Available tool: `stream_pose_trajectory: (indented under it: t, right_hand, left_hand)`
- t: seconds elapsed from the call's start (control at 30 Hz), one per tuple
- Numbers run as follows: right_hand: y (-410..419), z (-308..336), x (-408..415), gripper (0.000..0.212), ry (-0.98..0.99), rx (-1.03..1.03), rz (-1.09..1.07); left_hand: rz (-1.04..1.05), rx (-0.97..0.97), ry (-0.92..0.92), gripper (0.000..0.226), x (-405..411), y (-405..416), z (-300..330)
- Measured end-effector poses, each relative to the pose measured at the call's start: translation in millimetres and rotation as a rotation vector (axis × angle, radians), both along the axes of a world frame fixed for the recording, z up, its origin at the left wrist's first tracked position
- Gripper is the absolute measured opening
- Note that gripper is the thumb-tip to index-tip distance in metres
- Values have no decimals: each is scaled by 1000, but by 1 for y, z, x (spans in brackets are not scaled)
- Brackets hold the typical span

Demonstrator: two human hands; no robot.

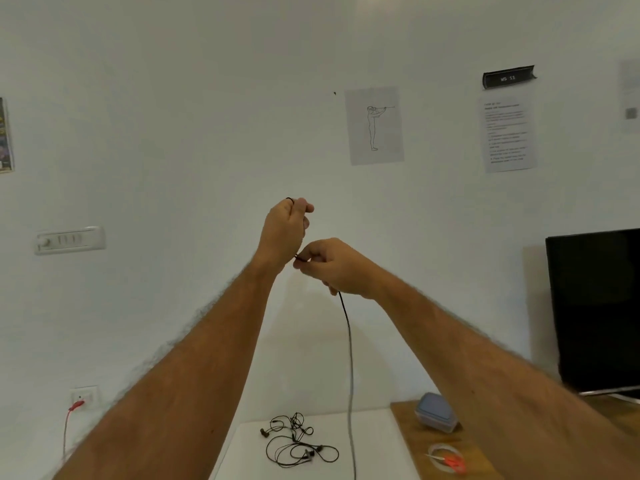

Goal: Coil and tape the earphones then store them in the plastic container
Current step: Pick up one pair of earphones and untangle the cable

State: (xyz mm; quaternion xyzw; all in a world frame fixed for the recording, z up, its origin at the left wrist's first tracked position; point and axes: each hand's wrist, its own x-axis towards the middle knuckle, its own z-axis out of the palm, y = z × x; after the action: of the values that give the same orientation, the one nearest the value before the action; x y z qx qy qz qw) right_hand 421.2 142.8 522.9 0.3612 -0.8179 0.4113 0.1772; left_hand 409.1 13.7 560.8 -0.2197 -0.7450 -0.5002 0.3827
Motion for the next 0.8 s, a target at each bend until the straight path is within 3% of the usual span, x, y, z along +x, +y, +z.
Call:
stream_pose_trajectory:
  t: [0.1,0.27,0.43,0.8]
  right_hand:
    - [5,3,2,18,84,69,-32]
    - [18,4,0,22,266,147,-128]
    - [32,10,-7,5,369,200,-200]
    - [51,12,-26,2,408,23,-213]
  left_hand:
    - [102,-189,-11,33,-5,-2,-14]
    - [83,-341,-109,45,-8,-7,-40]
    - [-229,-216,-410,52,-2,-8,-57]
    - [-437,-95,-557,36,9,-6,-59]
